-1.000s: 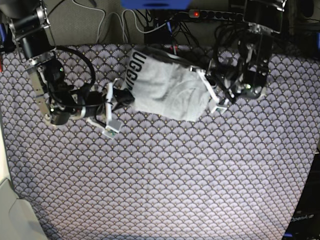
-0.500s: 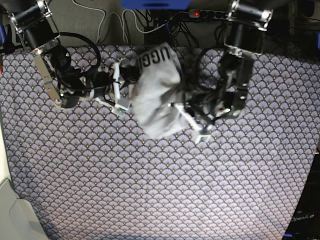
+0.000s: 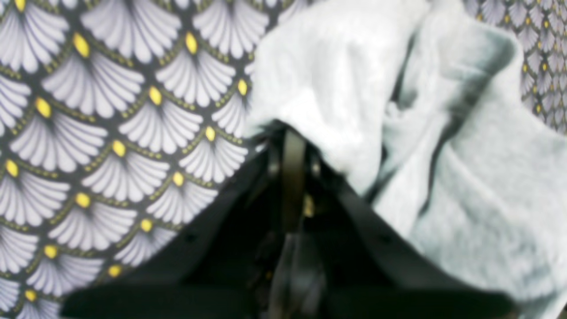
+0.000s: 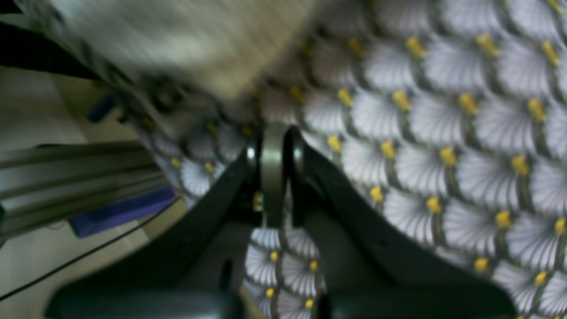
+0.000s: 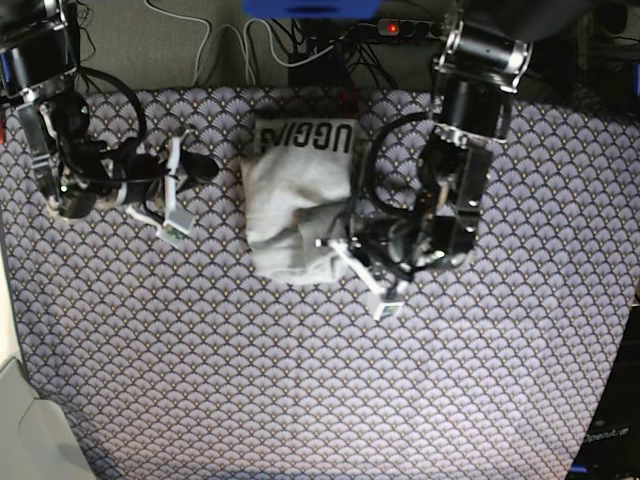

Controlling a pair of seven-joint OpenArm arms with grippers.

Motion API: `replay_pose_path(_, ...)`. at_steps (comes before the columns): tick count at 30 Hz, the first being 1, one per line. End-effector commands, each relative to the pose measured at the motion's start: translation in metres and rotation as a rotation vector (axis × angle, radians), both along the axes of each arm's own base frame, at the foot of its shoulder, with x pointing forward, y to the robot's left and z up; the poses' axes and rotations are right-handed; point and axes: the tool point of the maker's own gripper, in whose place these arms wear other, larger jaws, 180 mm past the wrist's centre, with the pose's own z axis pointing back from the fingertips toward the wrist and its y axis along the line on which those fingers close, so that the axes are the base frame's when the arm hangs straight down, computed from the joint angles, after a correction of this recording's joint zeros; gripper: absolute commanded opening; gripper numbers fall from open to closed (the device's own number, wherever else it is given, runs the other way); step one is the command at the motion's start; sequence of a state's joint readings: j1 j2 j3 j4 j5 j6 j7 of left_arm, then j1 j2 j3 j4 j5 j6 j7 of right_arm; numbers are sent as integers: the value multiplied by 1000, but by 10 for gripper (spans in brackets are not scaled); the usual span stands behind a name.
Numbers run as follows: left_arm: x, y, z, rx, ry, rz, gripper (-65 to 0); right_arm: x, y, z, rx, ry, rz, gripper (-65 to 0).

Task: Fold the T-shirt properly
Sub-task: 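Grasp the bundle sides with both grippers and fold it in half, then release the bundle and move the left gripper away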

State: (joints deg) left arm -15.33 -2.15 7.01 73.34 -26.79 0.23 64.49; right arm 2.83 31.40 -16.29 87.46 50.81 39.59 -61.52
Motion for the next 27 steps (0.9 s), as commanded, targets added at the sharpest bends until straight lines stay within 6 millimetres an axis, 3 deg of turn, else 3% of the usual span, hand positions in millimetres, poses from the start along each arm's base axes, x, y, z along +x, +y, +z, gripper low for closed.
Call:
replay_pose_path(1,17,10,19,-7,-60,30,-648,11,3,14,34,-47,0,-650)
replay_pose_path(5,22,56,37,4,-58,119,-648,24,-3,33,42,-115,-28,-650)
replay_pose_path(8,17,98,44,46,-59,176,-648,23,1,51,60,-173,-25,-650)
replay_pose_path(13,-1,153,38,130,-45,242,-648,23,19,84,69,-275,5,-650)
replay_pose_path(16,-12,178,34,151,-30,294,-648,17,38,96,97,-304,23,-650)
replay_pose_path(21,-32,229,45,199,-54,403,-648,-7,92,111,287,-264,70,-650)
replay_pose_path(27,-59,261,50,262,-59,452,-648,-21,135,113,388,-221,130,-650)
